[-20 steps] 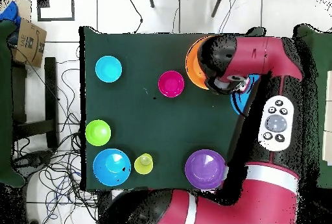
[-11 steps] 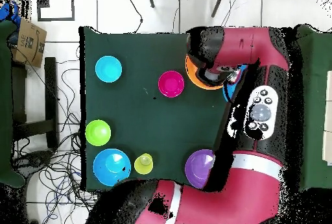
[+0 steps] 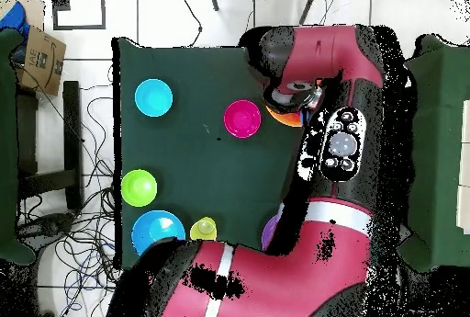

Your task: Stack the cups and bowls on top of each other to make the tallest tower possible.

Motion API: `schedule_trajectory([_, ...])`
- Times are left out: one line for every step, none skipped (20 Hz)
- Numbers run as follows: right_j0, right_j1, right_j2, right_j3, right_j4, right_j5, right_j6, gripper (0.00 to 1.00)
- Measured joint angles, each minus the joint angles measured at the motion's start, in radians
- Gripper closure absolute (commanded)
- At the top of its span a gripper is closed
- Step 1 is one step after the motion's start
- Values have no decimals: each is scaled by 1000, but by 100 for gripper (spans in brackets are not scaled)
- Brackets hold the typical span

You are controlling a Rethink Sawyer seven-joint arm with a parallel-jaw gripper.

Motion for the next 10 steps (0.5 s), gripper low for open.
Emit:
schedule_trajectory([5,8,-4,-12,2,7,0,100])
schedule_trajectory([10,20,-9,-29,6,18,0,100])
schedule_trajectory([13,28,-12,-41,9,27,0,100])
schedule_trajectory([15,35,-14,-51,11,36,0,100])
schedule_trajectory([17,41,-16,-61,13,43,0,100])
schedule_trajectory([19,47,-18,-71,15,50,0,100])
schedule_trajectory([20,55,-20,-84,18,60,0,100])
schedule_trajectory([22,62,-22,-97,22,69,0,100])
schedule_trajectory([23,70,-24,-110,26,77,0,100])
schedule_trajectory([24,75,-25,-121,28,84,0,100])
